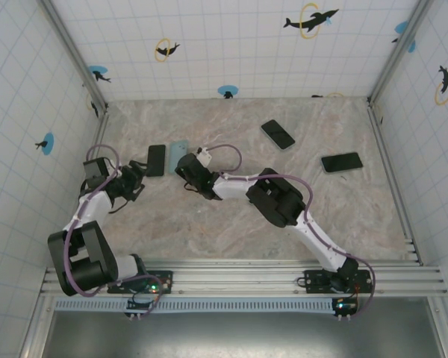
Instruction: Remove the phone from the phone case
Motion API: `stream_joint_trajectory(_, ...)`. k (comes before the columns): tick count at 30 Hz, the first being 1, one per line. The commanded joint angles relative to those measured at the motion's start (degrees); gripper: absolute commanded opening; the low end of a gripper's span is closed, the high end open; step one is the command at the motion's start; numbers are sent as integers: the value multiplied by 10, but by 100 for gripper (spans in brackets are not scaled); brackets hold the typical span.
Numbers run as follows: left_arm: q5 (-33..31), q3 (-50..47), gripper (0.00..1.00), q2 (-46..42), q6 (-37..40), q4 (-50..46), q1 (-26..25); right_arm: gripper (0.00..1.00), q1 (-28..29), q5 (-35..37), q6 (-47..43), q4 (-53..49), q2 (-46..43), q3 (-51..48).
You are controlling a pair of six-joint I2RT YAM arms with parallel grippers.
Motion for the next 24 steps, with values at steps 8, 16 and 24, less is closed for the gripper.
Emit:
stream_joint_trajectory(8, 10, 5, 87, 4, -10, 11, -11, 30, -5, -5, -95, -41, -13, 24)
stream_joint_trajectory(16, 15, -3, 87, 5, -11, 21, -13, 42, -8, 4, -158, -95, -39, 26)
stream_joint_trajectory(24, 21, -5, 87, -1, -11, 23, -14, 51, -11, 7, -243, -120, -70, 26)
